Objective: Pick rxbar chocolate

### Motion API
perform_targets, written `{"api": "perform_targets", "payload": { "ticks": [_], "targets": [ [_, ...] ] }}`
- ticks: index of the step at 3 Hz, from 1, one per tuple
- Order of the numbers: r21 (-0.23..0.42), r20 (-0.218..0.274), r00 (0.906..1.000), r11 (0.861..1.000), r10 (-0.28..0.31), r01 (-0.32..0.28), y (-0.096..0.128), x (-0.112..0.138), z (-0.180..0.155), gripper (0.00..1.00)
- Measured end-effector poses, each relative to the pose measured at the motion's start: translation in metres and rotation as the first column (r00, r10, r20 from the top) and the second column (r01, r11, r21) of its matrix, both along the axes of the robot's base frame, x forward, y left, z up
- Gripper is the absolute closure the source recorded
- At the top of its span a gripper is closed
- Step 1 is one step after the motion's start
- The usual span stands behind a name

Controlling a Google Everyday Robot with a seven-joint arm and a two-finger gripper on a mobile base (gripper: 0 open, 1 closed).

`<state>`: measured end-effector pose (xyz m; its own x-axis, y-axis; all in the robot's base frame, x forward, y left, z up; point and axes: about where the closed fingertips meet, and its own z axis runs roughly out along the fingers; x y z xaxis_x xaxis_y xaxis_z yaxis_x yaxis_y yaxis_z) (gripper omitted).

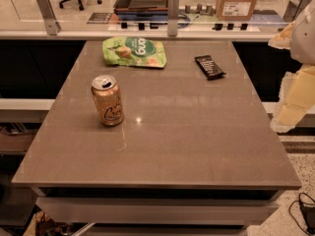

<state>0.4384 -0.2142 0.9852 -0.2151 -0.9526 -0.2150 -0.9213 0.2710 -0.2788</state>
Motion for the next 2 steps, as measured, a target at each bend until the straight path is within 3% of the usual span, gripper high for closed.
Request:
{"api": "perform_targets", "payload": {
  "ticks": [2],
  "targets": [
    [0.021,0.011,0.9999,1.0,-0.012,0.012,-0.0001,0.0051,0.0006,0.0]
  ]
}}
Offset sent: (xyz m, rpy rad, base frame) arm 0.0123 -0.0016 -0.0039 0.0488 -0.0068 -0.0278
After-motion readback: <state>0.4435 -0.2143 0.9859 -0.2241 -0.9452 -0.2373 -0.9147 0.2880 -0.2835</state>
